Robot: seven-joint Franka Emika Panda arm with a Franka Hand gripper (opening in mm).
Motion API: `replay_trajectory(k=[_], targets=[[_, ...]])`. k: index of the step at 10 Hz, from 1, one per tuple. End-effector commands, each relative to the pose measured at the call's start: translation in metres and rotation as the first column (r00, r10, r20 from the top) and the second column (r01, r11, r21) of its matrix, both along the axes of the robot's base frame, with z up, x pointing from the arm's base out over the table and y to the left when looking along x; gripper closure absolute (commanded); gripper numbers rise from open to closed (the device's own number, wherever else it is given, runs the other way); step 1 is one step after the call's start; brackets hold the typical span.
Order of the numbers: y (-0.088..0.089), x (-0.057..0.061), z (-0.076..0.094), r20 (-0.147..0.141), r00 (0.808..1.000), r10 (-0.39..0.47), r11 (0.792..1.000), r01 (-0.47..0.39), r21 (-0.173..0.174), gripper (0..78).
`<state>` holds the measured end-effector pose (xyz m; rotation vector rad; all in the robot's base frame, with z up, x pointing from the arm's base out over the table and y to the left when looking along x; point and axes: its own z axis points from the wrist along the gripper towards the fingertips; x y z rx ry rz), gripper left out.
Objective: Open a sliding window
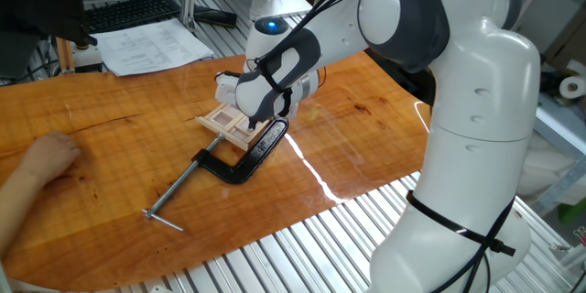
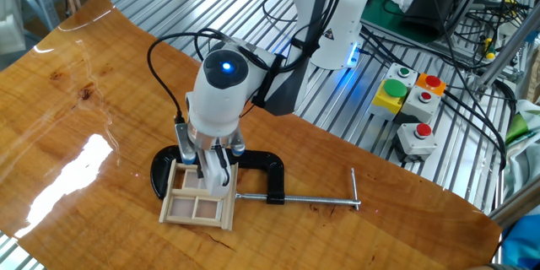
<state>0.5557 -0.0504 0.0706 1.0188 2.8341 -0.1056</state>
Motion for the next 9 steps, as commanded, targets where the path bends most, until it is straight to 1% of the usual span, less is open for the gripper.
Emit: replay_trajectory(k=[1, 3, 6, 9], targets=[[0.0081, -0.0003, -0.0025, 0.010, 1.000, -0.009, 1.000, 0.009, 0.001, 77.6], [0.0122, 0.0007, -0.0038, 0.010, 1.000, -0.014, 1.000, 0.014, -0.001, 77.6], [0.0124, 0.0013, -0.0038, 0.010, 1.000, -0.009, 1.000, 0.009, -0.010, 77.6], [0.0156, -0.0007, -0.0016, 0.009, 1.000, -0.020, 1.000, 0.020, 0.003, 77.6]])
